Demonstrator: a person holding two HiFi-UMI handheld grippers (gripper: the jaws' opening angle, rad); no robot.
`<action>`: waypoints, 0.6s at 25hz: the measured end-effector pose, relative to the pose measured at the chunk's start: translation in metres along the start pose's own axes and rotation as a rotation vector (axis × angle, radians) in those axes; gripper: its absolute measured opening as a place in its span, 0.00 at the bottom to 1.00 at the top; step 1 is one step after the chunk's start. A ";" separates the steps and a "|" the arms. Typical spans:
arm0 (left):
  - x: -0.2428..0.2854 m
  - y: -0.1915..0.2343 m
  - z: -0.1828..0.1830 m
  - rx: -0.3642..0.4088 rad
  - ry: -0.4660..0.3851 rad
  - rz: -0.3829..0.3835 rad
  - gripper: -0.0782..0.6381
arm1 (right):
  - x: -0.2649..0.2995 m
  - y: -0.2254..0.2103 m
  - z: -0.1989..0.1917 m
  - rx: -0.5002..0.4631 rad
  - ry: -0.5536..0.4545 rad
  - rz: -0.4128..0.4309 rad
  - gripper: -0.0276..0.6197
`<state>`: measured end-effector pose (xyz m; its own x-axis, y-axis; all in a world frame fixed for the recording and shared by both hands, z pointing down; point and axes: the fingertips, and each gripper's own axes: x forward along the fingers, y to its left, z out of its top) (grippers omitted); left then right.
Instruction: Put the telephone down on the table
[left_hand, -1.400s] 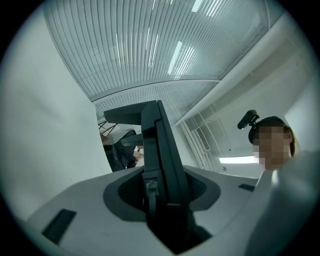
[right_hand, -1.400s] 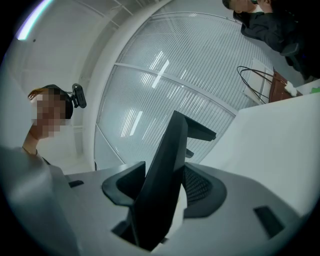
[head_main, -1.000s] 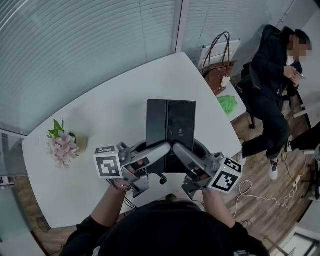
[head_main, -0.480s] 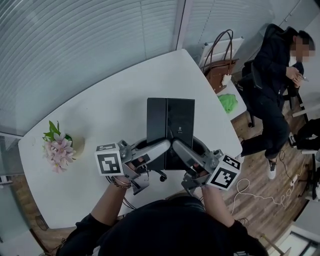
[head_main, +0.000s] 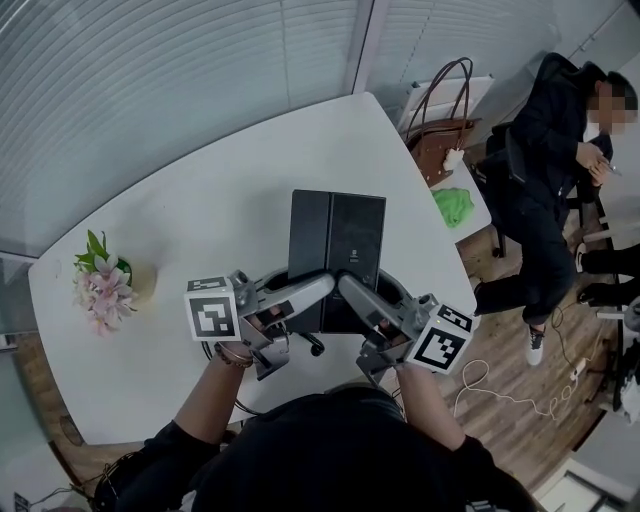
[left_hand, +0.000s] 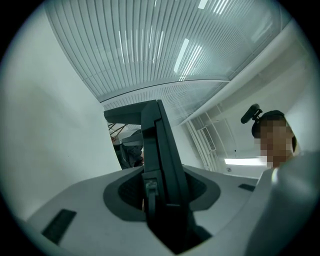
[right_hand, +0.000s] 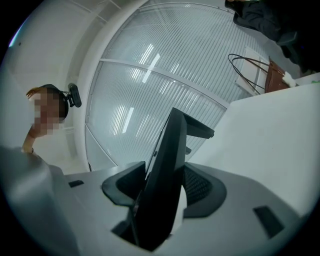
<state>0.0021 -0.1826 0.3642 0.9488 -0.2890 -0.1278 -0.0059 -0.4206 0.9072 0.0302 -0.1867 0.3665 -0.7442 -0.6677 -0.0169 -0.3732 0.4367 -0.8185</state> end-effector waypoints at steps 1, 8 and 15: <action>0.001 0.003 -0.001 -0.008 0.000 0.001 0.37 | 0.000 -0.003 -0.001 0.006 0.002 -0.004 0.38; 0.005 0.017 -0.003 -0.015 0.014 0.004 0.37 | 0.000 -0.019 -0.003 0.022 0.009 -0.023 0.38; 0.004 0.030 -0.003 -0.031 0.014 0.013 0.37 | 0.003 -0.030 -0.008 0.031 0.023 -0.033 0.38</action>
<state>0.0069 -0.1934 0.3923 0.9529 -0.2822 -0.1110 -0.0082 -0.3897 0.9209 0.0346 -0.1972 0.3950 -0.7445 -0.6672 0.0236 -0.3806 0.3952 -0.8361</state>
